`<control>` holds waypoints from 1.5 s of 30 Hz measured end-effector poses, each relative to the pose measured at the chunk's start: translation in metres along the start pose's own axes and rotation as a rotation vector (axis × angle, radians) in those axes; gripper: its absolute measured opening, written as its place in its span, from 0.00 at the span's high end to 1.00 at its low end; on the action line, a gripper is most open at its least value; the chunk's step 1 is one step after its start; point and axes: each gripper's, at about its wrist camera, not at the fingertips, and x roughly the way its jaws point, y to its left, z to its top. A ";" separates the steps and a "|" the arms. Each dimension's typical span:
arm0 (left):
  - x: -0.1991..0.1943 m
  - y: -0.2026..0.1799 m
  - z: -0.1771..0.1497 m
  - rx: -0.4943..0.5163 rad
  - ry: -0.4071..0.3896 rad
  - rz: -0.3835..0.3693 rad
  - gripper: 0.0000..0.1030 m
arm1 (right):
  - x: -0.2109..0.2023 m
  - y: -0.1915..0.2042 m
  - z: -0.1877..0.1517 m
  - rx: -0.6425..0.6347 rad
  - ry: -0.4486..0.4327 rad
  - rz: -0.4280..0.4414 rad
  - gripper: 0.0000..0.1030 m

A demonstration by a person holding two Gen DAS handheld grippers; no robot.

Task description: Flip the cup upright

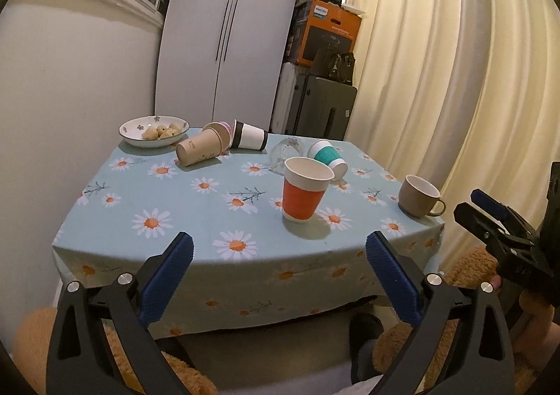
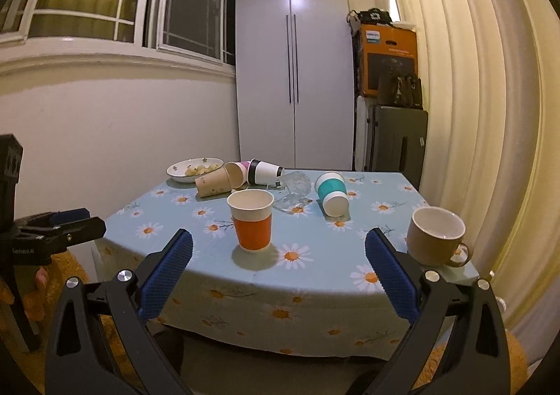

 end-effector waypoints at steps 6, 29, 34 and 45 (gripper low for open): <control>-0.003 -0.012 -0.007 0.039 0.009 0.001 0.07 | 0.006 0.003 0.000 -0.008 0.021 0.007 0.05; 0.002 -0.025 -0.013 0.081 0.054 -0.016 0.07 | 0.008 0.005 -0.006 0.013 0.091 0.021 0.05; 0.003 -0.023 -0.013 0.070 0.062 -0.020 0.07 | 0.009 0.008 -0.007 0.000 0.100 0.027 0.05; 0.006 -0.018 -0.015 0.051 0.075 -0.012 0.06 | 0.013 0.009 -0.009 0.000 0.118 0.032 0.05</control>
